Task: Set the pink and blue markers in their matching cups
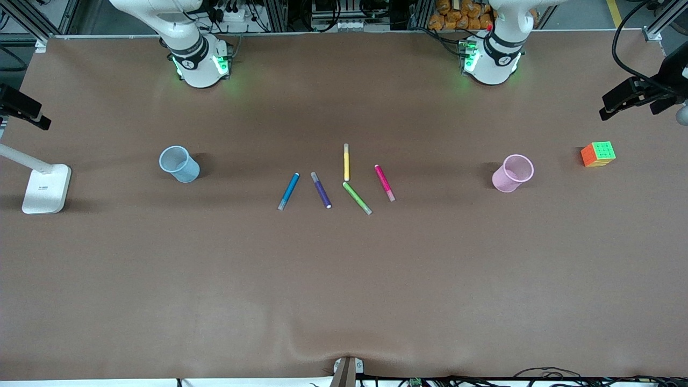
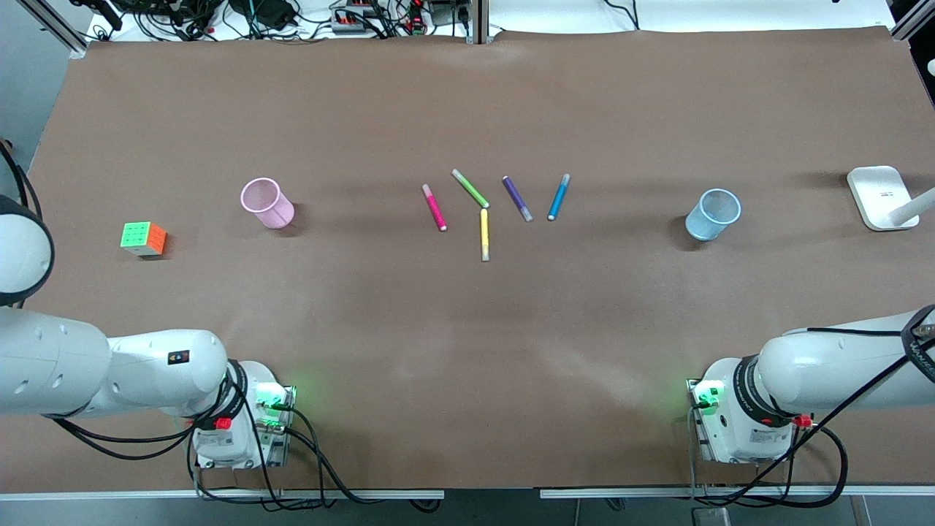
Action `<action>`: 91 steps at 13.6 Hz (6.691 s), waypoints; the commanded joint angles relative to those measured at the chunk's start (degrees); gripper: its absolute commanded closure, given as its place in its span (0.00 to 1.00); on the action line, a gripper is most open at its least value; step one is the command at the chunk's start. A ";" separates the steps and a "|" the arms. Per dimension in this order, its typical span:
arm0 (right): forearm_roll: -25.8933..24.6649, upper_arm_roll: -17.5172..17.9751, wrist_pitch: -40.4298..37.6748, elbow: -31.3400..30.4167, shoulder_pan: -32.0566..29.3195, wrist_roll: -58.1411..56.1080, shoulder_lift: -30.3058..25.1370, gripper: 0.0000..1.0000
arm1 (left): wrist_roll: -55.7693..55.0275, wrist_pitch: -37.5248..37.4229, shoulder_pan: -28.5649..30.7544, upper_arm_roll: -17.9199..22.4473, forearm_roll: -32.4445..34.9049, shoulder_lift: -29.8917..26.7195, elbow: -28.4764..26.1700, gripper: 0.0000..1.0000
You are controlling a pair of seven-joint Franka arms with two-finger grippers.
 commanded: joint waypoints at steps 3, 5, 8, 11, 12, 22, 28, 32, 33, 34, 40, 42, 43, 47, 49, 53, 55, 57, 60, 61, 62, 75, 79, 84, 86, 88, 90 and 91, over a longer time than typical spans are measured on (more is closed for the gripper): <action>-0.43 0.58 -0.99 1.60 -0.30 -0.48 1.18 0.00 | 0.09 -1.13 -0.12 -0.17 1.09 0.27 1.37 0.00; -0.43 0.58 -0.99 1.60 -0.38 -0.65 1.45 0.00 | 0.09 -1.13 -0.30 -0.17 1.00 0.35 1.54 0.00; -0.34 0.58 -1.08 1.51 -0.47 -1.00 1.45 0.00 | 0.88 -1.22 -0.47 -0.34 1.00 1.67 2.95 0.00; 0.27 0.58 -1.08 1.51 -0.82 -0.92 1.97 0.00 | 0.18 -1.22 -0.48 -0.34 0.56 1.76 2.77 0.00; 0.36 0.58 -1.08 1.51 -1.00 -0.92 2.06 0.00 | 0.09 -1.22 -0.48 -0.35 0.47 2.37 2.77 0.00; -0.08 0.41 -0.73 1.34 -1.26 -0.92 5.57 0.00 | 0.09 -1.22 -0.21 -0.43 0.12 3.08 2.16 0.00; -3.05 0.32 -0.46 1.69 -1.18 -1.00 14.63 0.00 | -1.66 -1.22 -0.56 -3.68 0.12 5.36 2.16 0.00; -5.27 0.67 0.32 1.69 -0.47 -0.48 15.68 0.00 | -4.30 -1.22 -0.92 -4.91 0.12 7.90 2.07 0.00; -4.66 0.67 1.98 1.69 -0.21 -0.30 16.21 0.00 | -4.48 -1.22 -0.92 -5.35 0.03 9.22 2.16 0.00; -3.87 0.67 3.57 1.60 0.49 -0.21 16.74 0.00 | -4.57 -1.13 -0.92 -5.79 0.03 10.36 2.16 0.00; 6.41 0.67 6.48 1.60 2.95 6.71 23.06 0.00 | -8.59 2.73 -1.70 -9.92 0.12 20.12 2.16 0.00; 6.95 0.67 6.66 1.60 4.70 9.79 23.68 0.00 | -13.77 4.22 -5.29 -10.10 0.47 22.84 2.16 0.00; 7.13 0.67 6.66 1.60 5.41 12.24 23.95 0.00 | -16.15 5.28 -6.88 -10.10 0.56 24.51 2.07 0.00; 8.89 0.67 6.57 1.33 9.01 22.26 24.91 0.00 | -20.81 8.88 -10.05 -10.10 0.21 31.28 1.02 0.00; 9.41 0.76 6.66 1.16 10.77 23.78 25.88 0.00 | -26.16 12.39 -11.37 -10.28 0.12 31.82 -1.78 0.00; 17.66 0.67 6.83 0.72 13.92 28.16 28.25 0.00 | -31.19 15.39 -13.30 -10.28 -1.10 33.57 -4.00 0.00; 17.59 0.67 10.50 -0.94 17.36 34.47 29.13 0.00 | -32.34 16.70 -13.66 -10.28 -4.00 34.54 -4.08 0.00; 16.97 0.50 13.59 -2.53 21.04 35.91 29.57 0.00 | -33.56 17.50 -14.10 -10.28 -4.71 35.24 -4.08 0.00; 15.83 0.58 18.76 -4.98 23.16 36.08 31.15 0.00 | -36.90 18.91 -16.12 -10.28 -5.06 36.21 -4.00 0.00; 15.83 0.50 22.79 -7.17 24.65 36.26 31.50 0.00 | -37.09 19.17 -16.38 -10.28 -5.06 36.30 -3.91 0.00; 15.83 0.50 27.61 -10.24 26.58 37.39 31.51 0.00 | -37.09 19.52 -16.99 -10.28 -5.85 36.82 -3.82 0.00; 13.02 0.41 42.60 -14.22 33.01 44.78 38.36 0.42 | -38.41 21.11 -16.47 -10.28 -8.66 38.50 -2.77 0.00; 12.93 0.41 44.70 -15.71 32.84 44.61 38.63 0.46 | -38.41 21.28 -17.35 -10.19 -11.48 39.55 -2.41 0.00; 13.02 0.50 45.24 -16.33 33.10 44.61 39.07 0.56 | -38.67 21.72 -17.44 -10.19 -12.88 41.48 -2.59 0.00; 13.02 0.58 45.94 -16.42 33.10 44.61 39.59 0.56 | -38.76 21.81 -17.53 -10.19 -14.02 42.19 -2.50 0.00; 13.02 0.58 46.91 -16.51 33.71 44.61 39.86 0.64 | -39.28 22.51 -18.05 -10.10 -15.52 43.15 -2.42 0.00; 13.02 0.58 46.91 -16.42 33.89 44.61 39.86 0.95 | -40.51 23.48 -19.37 -9.67 -15.35 43.94 -2.50 0.00; 13.02 0.58 46.82 -16.42 33.81 44.61 39.77 1.00 | -40.69 23.57 -19.37 -9.66 -15.43 44.12 -2.50 0.00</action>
